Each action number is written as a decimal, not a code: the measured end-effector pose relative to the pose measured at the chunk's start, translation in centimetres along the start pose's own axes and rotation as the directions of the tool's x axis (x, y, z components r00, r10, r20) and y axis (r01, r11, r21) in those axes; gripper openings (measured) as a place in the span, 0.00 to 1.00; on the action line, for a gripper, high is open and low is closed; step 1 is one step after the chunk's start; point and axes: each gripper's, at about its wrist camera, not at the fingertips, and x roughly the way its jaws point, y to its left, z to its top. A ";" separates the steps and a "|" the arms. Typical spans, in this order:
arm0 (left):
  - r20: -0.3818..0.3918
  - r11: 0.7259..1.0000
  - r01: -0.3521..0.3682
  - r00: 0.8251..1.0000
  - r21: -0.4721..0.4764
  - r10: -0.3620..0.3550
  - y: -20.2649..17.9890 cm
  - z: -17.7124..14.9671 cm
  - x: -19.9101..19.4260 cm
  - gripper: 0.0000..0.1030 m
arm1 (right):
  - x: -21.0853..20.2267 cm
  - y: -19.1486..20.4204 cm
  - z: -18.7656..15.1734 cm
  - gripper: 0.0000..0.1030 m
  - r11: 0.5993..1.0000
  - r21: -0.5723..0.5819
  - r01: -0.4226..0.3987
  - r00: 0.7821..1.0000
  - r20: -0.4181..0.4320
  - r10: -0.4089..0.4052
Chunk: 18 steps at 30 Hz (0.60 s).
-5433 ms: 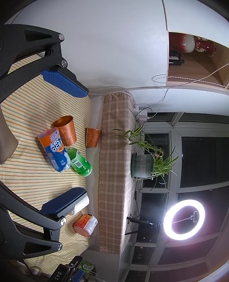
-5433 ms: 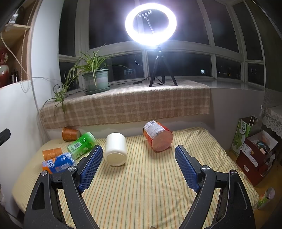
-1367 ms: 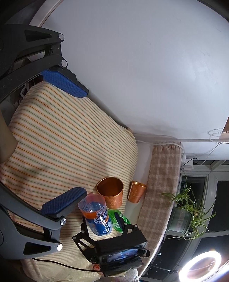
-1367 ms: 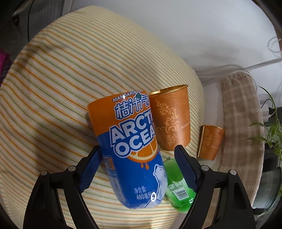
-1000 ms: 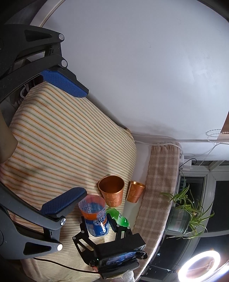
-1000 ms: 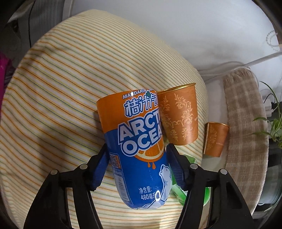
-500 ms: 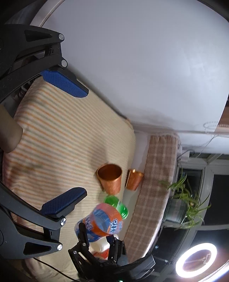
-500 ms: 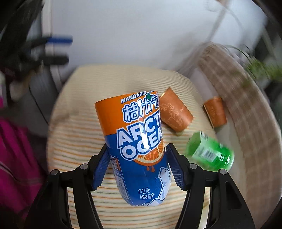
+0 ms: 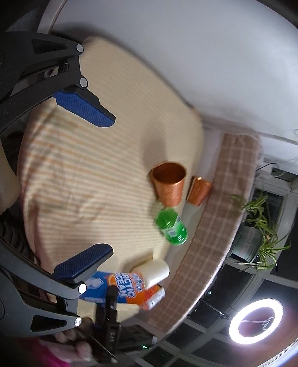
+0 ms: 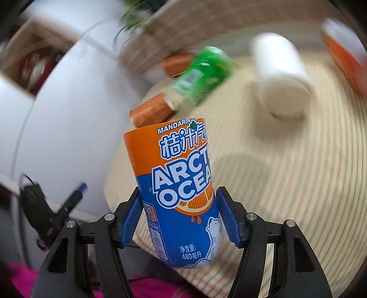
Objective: Flip cup upright
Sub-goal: 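Lift the can with the right gripper and rotate it upright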
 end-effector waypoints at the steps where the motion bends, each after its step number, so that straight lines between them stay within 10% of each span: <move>1: -0.014 1.000 0.017 1.000 -0.013 -0.017 -0.2 0.0 0.3 1.00 | -0.2 -0.6 -0.5 0.61 0.999 0.039 0.005 1.000 0.010 -0.006; 18: -0.157 0.987 0.152 0.977 0.050 -0.142 -5.8 0.3 3.8 1.00 | -3.1 -2.2 -2.3 0.70 0.992 0.082 0.100 0.985 0.134 -0.110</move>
